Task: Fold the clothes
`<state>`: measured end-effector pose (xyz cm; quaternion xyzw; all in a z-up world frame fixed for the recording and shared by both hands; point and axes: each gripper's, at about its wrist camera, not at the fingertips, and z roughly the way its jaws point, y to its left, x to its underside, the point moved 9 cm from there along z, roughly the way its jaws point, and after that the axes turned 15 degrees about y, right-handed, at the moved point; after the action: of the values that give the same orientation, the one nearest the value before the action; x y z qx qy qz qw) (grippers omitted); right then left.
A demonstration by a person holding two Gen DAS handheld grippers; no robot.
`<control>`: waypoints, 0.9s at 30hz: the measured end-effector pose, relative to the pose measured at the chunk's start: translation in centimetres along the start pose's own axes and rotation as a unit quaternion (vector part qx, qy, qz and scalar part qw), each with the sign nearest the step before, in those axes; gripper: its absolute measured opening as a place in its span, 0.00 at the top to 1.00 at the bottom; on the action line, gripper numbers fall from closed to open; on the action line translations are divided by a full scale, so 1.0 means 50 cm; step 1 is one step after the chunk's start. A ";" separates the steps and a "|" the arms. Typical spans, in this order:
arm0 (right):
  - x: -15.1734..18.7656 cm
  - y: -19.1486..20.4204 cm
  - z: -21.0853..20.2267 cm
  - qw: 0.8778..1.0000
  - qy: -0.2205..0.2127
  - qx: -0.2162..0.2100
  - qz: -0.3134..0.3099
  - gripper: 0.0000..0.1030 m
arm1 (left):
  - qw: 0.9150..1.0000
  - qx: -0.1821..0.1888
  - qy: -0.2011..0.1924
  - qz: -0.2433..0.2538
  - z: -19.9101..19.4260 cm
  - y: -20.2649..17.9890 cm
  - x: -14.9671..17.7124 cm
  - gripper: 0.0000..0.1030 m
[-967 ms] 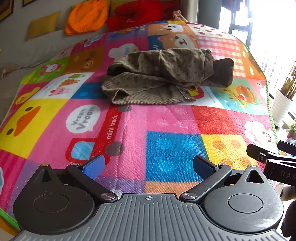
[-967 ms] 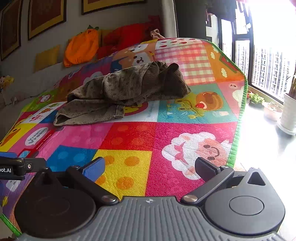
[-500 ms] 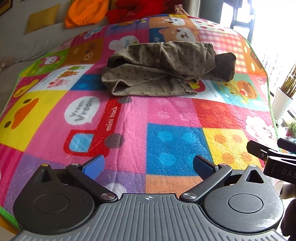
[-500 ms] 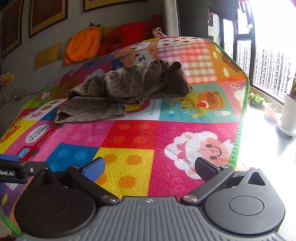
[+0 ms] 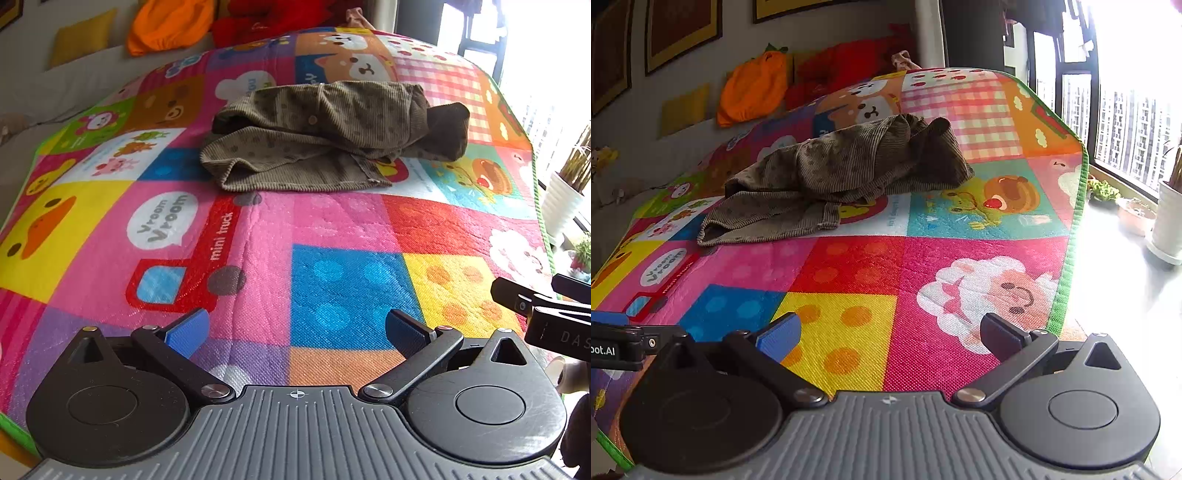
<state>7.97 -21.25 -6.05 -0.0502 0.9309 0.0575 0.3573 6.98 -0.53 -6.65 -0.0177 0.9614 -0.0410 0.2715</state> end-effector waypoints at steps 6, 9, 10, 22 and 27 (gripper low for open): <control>0.002 0.005 0.002 1.000 0.004 -0.003 -0.003 0.00 | 1.000 0.000 -0.003 -0.002 -0.001 0.002 0.000 0.00; 0.002 0.008 0.002 1.000 0.004 -0.004 -0.004 0.00 | 1.000 0.001 -0.005 -0.002 -0.002 0.002 0.000 0.00; 0.002 0.008 0.002 1.000 0.004 -0.005 -0.004 0.00 | 1.000 0.002 -0.004 -0.002 -0.002 0.002 0.000 0.00; 0.007 0.008 0.009 1.000 0.012 -0.009 -0.002 0.00 | 1.000 0.005 -0.002 -0.003 0.000 0.001 0.005 0.00; 0.011 0.010 0.012 1.000 0.018 -0.014 -0.002 0.00 | 1.000 0.007 0.003 -0.005 0.005 0.003 0.007 0.00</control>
<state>7.90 -20.69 -6.83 -0.0586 0.9360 0.0690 0.3402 6.83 -0.42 -7.04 -0.0206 0.9619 -0.0491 0.2680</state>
